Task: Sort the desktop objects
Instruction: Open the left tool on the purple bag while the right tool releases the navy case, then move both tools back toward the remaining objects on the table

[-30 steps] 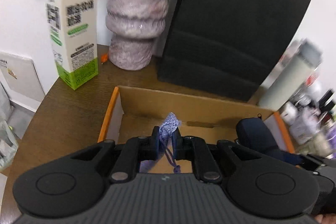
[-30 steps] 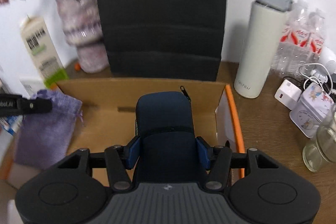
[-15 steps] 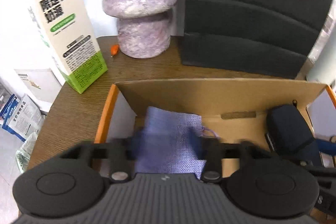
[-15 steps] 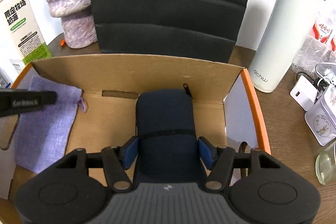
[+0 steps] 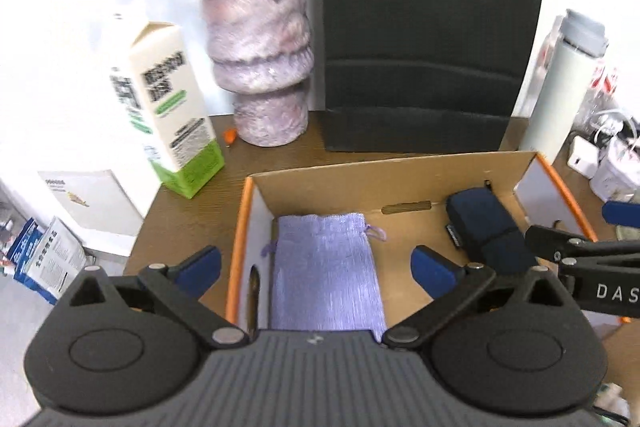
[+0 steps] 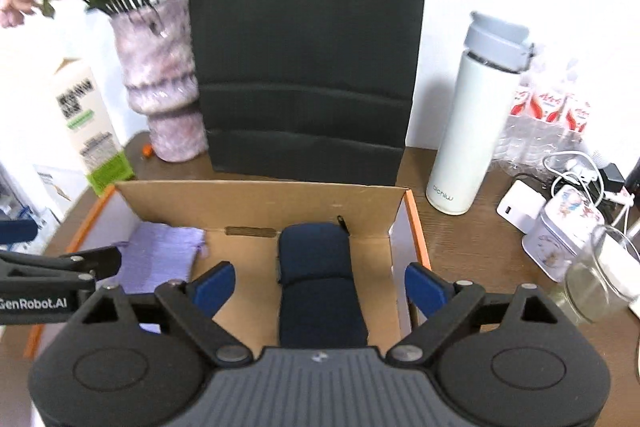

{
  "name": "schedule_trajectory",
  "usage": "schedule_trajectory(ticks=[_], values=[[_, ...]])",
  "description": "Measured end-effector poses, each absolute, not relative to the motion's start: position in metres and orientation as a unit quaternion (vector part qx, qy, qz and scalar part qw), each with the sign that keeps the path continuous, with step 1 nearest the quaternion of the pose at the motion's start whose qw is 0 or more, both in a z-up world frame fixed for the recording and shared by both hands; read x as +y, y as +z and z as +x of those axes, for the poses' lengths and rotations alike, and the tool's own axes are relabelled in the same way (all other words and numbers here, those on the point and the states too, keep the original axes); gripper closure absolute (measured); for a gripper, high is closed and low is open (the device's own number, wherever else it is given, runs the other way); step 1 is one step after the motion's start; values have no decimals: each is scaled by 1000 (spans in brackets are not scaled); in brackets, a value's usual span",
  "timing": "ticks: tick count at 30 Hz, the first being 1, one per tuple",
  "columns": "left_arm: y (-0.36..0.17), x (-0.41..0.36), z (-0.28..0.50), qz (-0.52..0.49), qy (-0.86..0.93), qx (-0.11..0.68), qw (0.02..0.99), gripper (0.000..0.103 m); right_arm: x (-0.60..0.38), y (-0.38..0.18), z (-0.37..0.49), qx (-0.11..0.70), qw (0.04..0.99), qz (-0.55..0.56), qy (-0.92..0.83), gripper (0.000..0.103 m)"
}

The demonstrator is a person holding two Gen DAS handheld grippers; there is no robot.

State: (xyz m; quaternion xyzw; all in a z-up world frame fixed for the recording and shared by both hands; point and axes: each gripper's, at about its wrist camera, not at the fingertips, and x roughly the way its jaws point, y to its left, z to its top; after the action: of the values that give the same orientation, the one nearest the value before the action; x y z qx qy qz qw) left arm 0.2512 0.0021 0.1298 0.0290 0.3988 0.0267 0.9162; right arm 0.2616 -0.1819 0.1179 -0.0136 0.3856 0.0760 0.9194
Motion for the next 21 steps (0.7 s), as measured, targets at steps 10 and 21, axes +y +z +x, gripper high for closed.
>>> schedule_trajectory(ticks=[10, 21], values=[[158, 6, 155, 4, 36, 350, 936, 0, -191, 144, 163, 317, 942, -7, 113, 11], [112, -3, 10, 46, 14, 303, 952, 0, -218, 101, 17, 271, 950, -29, 152, 4]])
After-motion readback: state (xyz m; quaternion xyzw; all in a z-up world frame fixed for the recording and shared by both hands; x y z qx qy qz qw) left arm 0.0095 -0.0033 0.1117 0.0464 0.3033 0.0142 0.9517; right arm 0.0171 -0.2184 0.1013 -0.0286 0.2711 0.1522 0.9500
